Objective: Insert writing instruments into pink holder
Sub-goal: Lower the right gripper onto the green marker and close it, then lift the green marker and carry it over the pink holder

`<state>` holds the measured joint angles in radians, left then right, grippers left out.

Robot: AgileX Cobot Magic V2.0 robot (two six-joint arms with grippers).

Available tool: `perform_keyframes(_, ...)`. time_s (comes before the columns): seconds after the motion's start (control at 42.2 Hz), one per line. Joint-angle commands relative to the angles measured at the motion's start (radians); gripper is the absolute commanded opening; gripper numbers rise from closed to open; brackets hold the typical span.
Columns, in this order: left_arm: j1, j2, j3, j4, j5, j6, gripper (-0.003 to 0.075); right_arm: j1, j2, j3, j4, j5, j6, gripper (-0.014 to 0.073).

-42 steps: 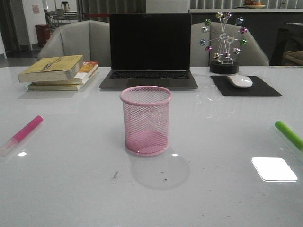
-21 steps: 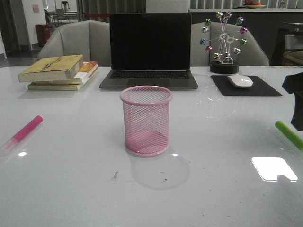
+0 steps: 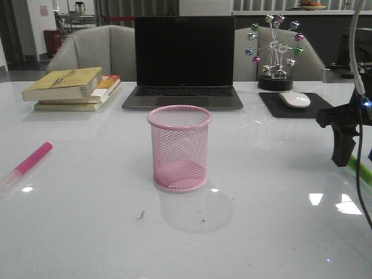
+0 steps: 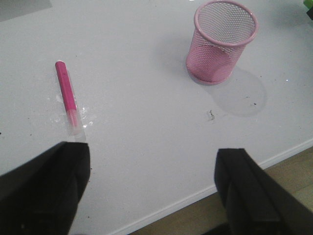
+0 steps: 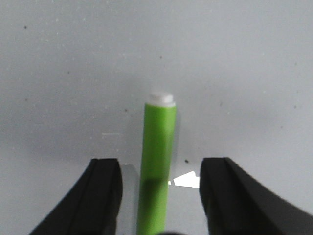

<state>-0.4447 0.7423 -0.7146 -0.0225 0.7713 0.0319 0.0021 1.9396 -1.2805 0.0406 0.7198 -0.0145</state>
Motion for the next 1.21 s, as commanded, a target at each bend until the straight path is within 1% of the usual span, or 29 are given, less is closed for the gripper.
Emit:
perform_keyframes(0.0,-0.007,0.001,-0.032,-0.011,-0.067,0.001,0.058,-0.005,-0.029,-0.055,-0.013,-0.009,-0.003,0.0408)
perform_keyframes(0.332,-0.007,0.001,-0.032,-0.011,-0.066,0.001,0.058,-0.005,0.01,-0.109,-0.021,0.046,-0.003,0.04)
perform_keyframes(0.45,-0.007,0.001,-0.032,-0.011,-0.066,0.001,0.058,-0.005,0.033,-0.127,-0.021,0.088,-0.003,0.0372)
perform_keyframes(0.545,-0.007,0.001,-0.032,-0.011,-0.066,0.001,0.058,-0.005,0.042,-0.139,-0.021,0.114,-0.003,0.0318)
perform_keyframes(0.64,-0.007,0.001,-0.032,-0.011,-0.066,0.001,0.058,-0.005,0.039,-0.139,-0.021,0.113,-0.003,0.022)
perform_keyframes(0.711,-0.007,0.001,-0.032,-0.011,-0.066,0.001,0.058,-0.005,0.037,-0.139,-0.021,0.112,-0.003,0.0171)
perform_keyframes(0.83,-0.007,0.001,-0.032,-0.011,-0.066,0.001,0.058,-0.004,0.011,-0.139,-0.02,0.107,-0.003,0.015)
perform_keyframes(1.019,-0.007,0.001,-0.032,-0.011,-0.066,0.001,0.058,0.027,-0.099,-0.125,-0.019,0.047,-0.003,0.015)
perform_keyframes(1.185,-0.007,0.001,-0.032,-0.011,-0.066,0.001,0.058,0.127,-0.265,-0.042,0.005,-0.15,-0.027,0.015)
